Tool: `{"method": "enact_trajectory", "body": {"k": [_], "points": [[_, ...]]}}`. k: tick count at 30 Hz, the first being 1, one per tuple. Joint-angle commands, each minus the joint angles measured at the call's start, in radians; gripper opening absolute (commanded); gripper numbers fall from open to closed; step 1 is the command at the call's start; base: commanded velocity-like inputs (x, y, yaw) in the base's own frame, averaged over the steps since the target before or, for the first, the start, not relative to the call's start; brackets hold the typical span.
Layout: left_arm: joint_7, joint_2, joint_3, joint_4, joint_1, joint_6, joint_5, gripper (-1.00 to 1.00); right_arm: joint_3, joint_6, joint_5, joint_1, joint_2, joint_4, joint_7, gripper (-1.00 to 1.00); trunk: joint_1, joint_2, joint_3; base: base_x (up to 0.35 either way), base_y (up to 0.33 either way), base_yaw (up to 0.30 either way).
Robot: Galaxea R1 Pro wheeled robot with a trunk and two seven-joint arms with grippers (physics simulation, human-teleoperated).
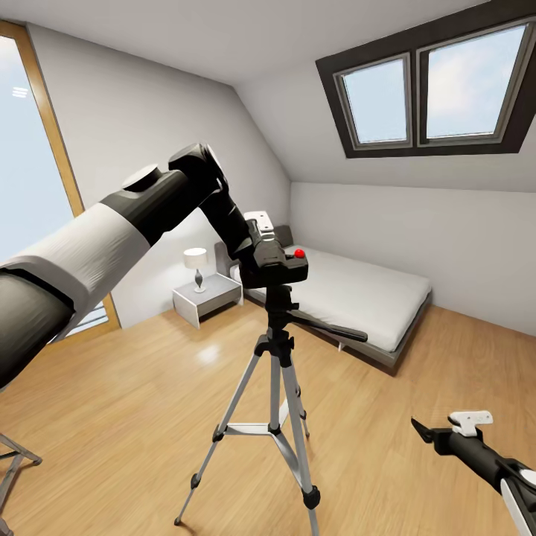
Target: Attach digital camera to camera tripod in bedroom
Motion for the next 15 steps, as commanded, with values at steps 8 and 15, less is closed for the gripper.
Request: {"method": "enact_trajectory", "body": {"k": [8,15], "points": [[-0.009,0.000,0.001,-0.001,-0.001,0.011,-0.010,-1.00,-0.001,-0.028,0.000,0.020,0.025,0.044,0.015,1.00,0.000,-0.001,-0.001,0.000,0.000,0.000],[-0.009,-0.001,0.002,-0.002,-0.001,0.014,-0.010,-1.00,0.001,-0.090,0.027,0.023,0.054,0.068,0.015,1.00,0.000,-0.001,-0.001,0.000,0.000,0.000]]}}
